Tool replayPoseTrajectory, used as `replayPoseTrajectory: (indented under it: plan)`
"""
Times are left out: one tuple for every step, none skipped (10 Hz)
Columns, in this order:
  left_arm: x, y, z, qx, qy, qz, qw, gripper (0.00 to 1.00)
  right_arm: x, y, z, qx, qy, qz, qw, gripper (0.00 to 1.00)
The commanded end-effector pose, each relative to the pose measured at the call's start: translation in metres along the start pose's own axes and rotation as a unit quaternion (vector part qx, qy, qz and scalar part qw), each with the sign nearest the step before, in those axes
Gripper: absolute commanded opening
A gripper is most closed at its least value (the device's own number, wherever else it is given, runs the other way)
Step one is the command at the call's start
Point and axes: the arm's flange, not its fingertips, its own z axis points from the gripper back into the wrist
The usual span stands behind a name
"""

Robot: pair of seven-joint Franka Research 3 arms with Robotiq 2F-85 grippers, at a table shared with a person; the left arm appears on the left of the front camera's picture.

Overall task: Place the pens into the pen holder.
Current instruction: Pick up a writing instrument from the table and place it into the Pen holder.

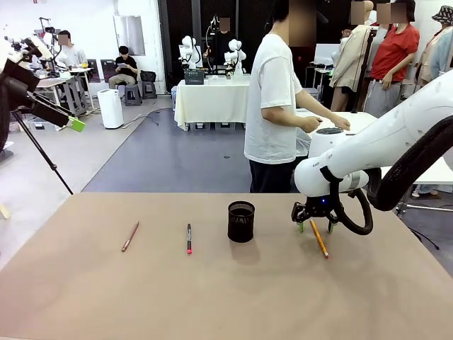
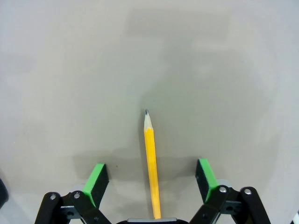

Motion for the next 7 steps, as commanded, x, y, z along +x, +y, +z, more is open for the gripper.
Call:
replayPoseTrajectory:
  plan:
    - [-0.0008,0.0028,0.0003,-0.006,-0.009,-0.006,1.000,1.00,0.0099,0.0048,-0.0039,-0.018,-0.017,0.003,1.000,0.64]
    - [-0.0008,0.0028,0.0003,-0.006,-0.009,-0.006,1.000,1.00,0.0122,0.0058,-0.0038,-0.013,-0.017,0.004,1.000,0.44]
    - [-0.0008,0.0028,0.0003,-0.006,-0.009,-0.006,1.000,1.00,0.0134,0.0057,-0.0030,-0.008,-0.019,0.004,1.000,0.25]
    - [-0.0008,0.0028,0.0003,-0.006,-0.009,-0.006,1.000,1.00,0.0142,0.0049,-0.0022,-0.005,-0.017,0.003,1.000,0.05]
    - [-0.0008,0.0028,0.0003,-0.006,-0.009,-0.006,1.000,1.00,0.0132,0.0046,-0.0017,-0.001,-0.014,-0.001,1.000,0.00]
    - [-0.0008,0.0028,0.0003,-0.006,-0.009,-0.006,1.000,1.00,0.0136,0.0038,-0.0011,0.001,-0.010,-0.002,1.000,0.00]
    - [-0.0008,0.0028,0.0003,-0.006,-0.009,-0.006,1.000,1.00,0.0148,0.0027,-0.0011,0.003,-0.006,-0.003,1.000,0.00]
